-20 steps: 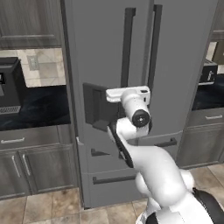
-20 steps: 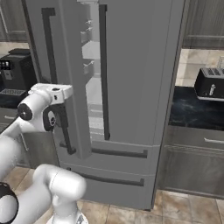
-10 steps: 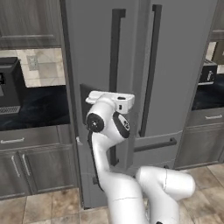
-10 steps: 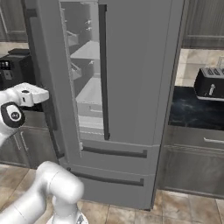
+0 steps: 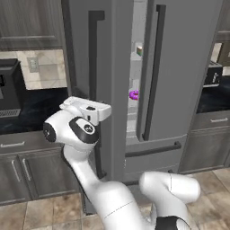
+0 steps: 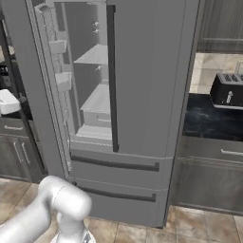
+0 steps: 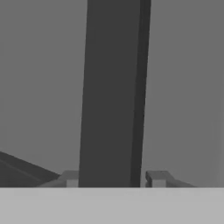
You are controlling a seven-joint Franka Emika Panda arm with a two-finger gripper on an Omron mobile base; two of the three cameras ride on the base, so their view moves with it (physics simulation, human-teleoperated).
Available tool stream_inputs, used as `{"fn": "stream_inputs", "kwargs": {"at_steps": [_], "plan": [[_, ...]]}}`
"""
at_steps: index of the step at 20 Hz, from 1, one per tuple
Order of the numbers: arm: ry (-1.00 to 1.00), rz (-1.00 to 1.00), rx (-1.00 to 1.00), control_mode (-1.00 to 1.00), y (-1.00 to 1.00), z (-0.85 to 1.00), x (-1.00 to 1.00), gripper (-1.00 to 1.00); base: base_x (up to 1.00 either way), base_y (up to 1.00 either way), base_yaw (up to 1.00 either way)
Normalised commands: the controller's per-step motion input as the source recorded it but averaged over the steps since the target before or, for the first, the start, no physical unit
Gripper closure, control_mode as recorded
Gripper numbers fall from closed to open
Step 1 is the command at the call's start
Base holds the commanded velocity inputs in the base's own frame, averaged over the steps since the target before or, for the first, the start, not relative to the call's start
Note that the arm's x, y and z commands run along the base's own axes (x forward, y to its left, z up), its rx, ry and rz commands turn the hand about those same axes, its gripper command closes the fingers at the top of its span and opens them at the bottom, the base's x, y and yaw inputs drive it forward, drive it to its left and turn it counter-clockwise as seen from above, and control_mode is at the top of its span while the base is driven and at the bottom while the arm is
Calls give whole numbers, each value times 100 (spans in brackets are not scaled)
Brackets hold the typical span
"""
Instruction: Take the cake and donut from the fridge and place them on the empty tray on the dining counter.
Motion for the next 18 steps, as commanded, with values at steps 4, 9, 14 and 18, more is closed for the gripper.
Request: {"fn": "stream_inputs", "kwargs": {"at_steps": [4,9,14,18], "plan": [[-6,0,3,-100,6,0,-54,-100,0,0,0],[-13,0,5,-100,-53,26,-90,-100,0,0,0],[-11,0,8,-100,-38,44,-100,-100,0,0,0],[-8,0,2,-100,-1,52,-96,-100,0,0,0]]}}
